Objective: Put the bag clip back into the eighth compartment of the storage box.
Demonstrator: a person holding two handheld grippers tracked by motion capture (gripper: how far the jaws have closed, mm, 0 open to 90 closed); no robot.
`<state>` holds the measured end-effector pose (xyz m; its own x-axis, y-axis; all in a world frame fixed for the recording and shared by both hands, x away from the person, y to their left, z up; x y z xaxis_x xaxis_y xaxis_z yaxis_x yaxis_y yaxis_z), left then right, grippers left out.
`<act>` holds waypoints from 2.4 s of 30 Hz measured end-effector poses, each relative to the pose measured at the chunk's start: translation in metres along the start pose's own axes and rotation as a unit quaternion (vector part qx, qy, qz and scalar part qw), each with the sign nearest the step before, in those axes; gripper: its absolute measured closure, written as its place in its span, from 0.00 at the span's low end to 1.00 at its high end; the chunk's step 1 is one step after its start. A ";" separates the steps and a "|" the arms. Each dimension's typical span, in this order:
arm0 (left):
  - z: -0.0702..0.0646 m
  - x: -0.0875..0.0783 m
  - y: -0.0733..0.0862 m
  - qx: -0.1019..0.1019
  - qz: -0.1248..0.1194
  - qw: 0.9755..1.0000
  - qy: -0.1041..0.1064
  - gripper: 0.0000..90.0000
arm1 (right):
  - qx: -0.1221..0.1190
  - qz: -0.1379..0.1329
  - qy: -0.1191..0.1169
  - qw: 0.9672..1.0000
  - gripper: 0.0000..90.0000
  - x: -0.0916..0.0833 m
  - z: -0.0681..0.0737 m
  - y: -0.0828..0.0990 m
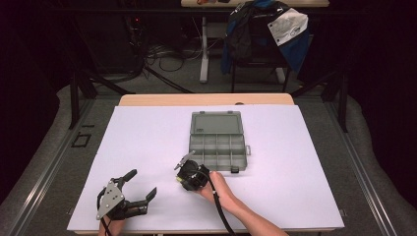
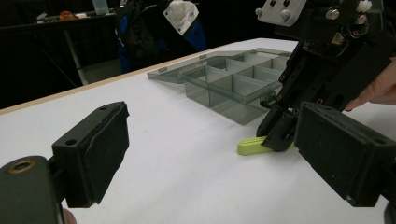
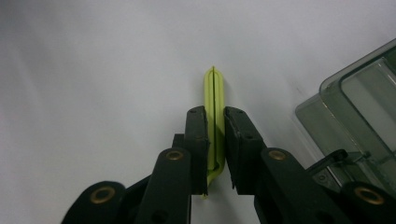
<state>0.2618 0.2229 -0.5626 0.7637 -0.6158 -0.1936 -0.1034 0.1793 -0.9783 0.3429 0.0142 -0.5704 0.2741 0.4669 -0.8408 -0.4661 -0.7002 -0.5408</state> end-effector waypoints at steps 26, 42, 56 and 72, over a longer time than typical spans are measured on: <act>0.000 0.001 0.000 0.001 0.007 1.000 0.001 0.11 | -0.015 -0.041 -0.008 0.999 0.89 -0.028 0.003 0.001; 0.000 0.001 0.001 0.000 0.007 1.000 0.000 0.11 | -0.008 -0.059 -0.002 0.998 0.89 -0.045 -0.005 0.011; 0.000 0.001 0.001 0.001 0.009 1.000 -0.001 0.11 | -0.005 -0.066 0.001 0.998 0.89 -0.057 -0.013 0.025; 0.000 0.002 0.001 0.000 0.011 1.000 -0.004 0.11 | 0.010 -0.085 0.018 0.996 0.89 -0.077 -0.025 0.042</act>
<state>0.2628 0.2217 -0.5641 0.7661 -0.6059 -0.2142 -0.1205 0.1919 -0.9740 0.3235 -0.0652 -0.5292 0.3797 0.5583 -0.7376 -0.4276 -0.6011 -0.6751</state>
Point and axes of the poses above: each handheld gripper's, and its own axes: x roughly forward along the jaws, y roughly out of its underside, z roughly to its left, the point moved 3 cm from there along x, roughly forward along the jaws
